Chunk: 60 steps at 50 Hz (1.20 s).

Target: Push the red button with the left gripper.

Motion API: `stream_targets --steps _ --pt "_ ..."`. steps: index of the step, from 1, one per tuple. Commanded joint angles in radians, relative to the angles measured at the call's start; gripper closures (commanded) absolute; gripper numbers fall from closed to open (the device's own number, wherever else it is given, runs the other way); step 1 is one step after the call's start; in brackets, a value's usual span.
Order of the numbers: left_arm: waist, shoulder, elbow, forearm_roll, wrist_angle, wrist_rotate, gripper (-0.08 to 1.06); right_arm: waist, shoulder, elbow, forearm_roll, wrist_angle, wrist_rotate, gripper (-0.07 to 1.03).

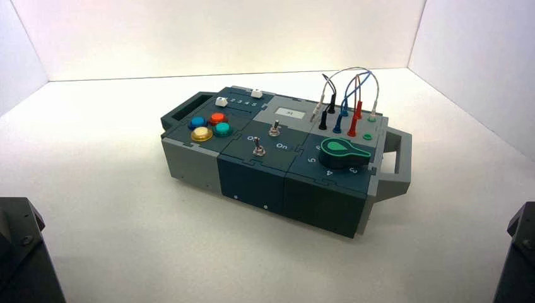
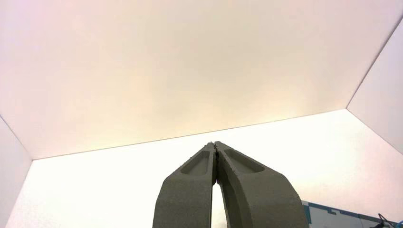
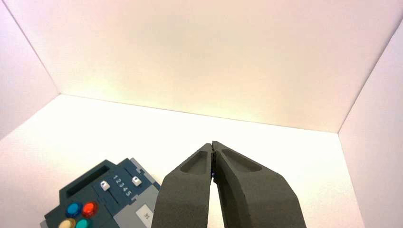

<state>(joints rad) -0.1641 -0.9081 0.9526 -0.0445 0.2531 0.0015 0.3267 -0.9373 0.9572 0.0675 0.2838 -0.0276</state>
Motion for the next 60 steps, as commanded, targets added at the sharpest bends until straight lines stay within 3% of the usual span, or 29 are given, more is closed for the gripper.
stream_targets --steps 1,17,24,45,60 --pt "0.005 0.009 -0.034 -0.002 -0.017 -0.002 1.01 -0.006 0.006 -0.005 -0.002 -0.015 0.000 0.99" --pt "0.002 0.015 -0.032 -0.012 0.023 -0.003 1.01 -0.006 0.006 0.029 -0.002 -0.020 0.000 0.99" --pt "-0.032 0.035 -0.034 -0.014 0.057 -0.003 1.01 -0.005 0.009 0.041 -0.002 -0.025 0.000 0.99" --pt "-0.259 0.322 -0.048 -0.023 0.121 -0.014 1.01 -0.005 0.052 0.041 0.005 -0.038 0.002 0.99" --pt "-0.327 0.449 -0.051 -0.046 0.178 -0.015 1.01 -0.006 0.052 0.043 0.005 -0.044 0.002 0.99"
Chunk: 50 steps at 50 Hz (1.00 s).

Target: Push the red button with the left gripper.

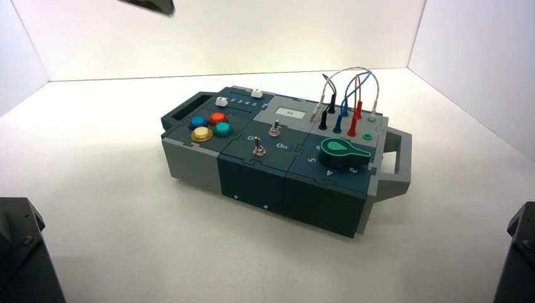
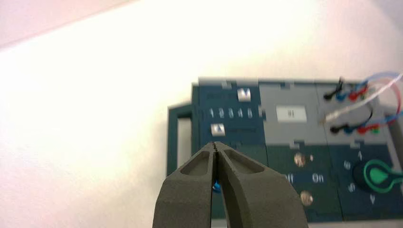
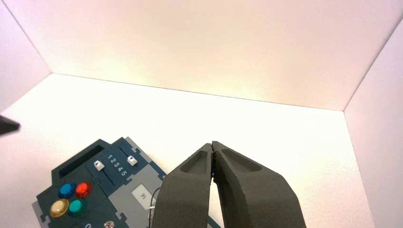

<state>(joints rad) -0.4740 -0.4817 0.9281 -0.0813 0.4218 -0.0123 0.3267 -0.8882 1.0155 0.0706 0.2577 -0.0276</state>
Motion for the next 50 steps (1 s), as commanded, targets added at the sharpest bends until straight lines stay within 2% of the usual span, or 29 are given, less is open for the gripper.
stream_targets --steps 1,31,50 --pt "-0.020 0.032 -0.028 -0.012 0.012 -0.002 1.01 -0.006 0.003 -0.015 0.002 -0.020 0.003 0.99" --pt "-0.120 0.238 -0.051 -0.031 0.029 -0.002 1.01 -0.006 0.006 -0.012 0.002 -0.025 0.003 0.99" --pt "-0.129 0.342 -0.071 -0.031 0.028 0.006 1.01 -0.005 0.006 -0.011 0.002 -0.023 0.003 0.99"
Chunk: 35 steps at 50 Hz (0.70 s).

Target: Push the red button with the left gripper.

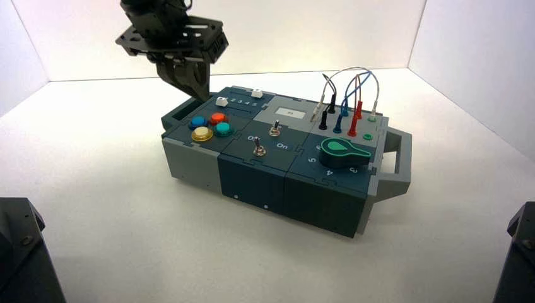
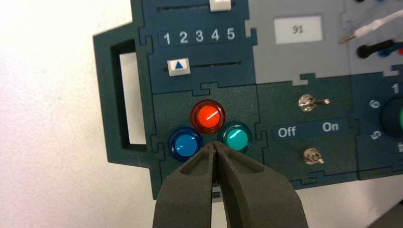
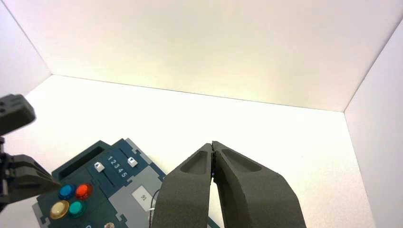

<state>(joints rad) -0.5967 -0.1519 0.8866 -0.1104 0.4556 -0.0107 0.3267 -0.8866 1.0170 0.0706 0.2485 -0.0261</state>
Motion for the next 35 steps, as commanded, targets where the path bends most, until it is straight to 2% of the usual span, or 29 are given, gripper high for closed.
stream_targets --steps 1,20,35 --pt "-0.005 0.017 -0.031 -0.002 -0.008 0.005 1.01 -0.005 0.005 -0.012 0.002 -0.014 0.002 0.99" --pt "-0.006 0.058 -0.046 0.000 -0.029 0.017 1.01 -0.005 0.005 -0.012 0.003 -0.015 0.002 0.99" --pt "-0.006 0.098 -0.084 0.002 -0.031 0.025 1.01 -0.006 0.005 -0.012 0.003 -0.015 0.002 0.99"
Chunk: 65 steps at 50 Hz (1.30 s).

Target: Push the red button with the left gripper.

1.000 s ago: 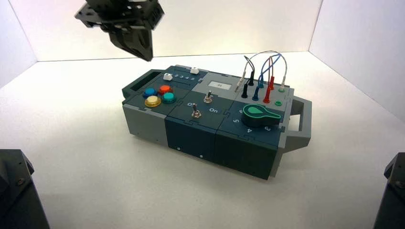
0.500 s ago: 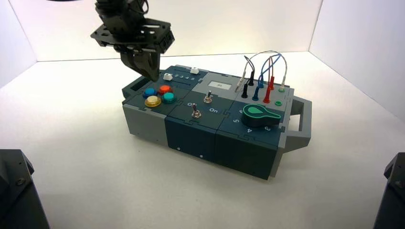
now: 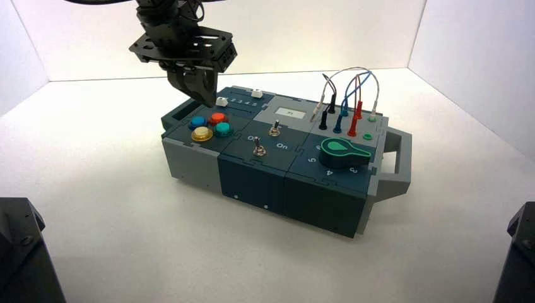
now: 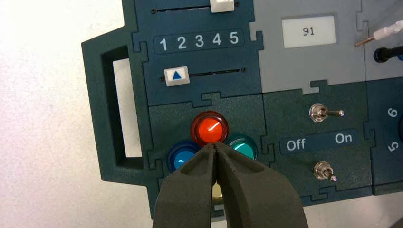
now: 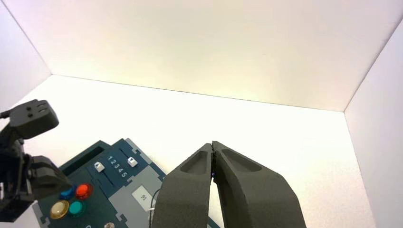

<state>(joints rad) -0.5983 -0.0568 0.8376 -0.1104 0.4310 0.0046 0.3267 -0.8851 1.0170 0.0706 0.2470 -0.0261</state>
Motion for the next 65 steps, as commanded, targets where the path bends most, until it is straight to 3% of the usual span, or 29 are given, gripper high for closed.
stream_targets --steps 1,39,65 --pt "-0.005 0.008 -0.038 0.002 -0.006 0.011 1.01 -0.005 0.003 -0.012 0.002 -0.015 0.002 0.99" --pt "-0.005 0.115 -0.063 0.003 -0.011 0.025 1.01 -0.005 0.003 -0.012 0.003 -0.017 0.002 0.99" --pt "-0.005 0.078 -0.051 0.003 -0.009 0.023 1.01 -0.006 -0.002 -0.011 0.020 -0.017 0.014 0.99"
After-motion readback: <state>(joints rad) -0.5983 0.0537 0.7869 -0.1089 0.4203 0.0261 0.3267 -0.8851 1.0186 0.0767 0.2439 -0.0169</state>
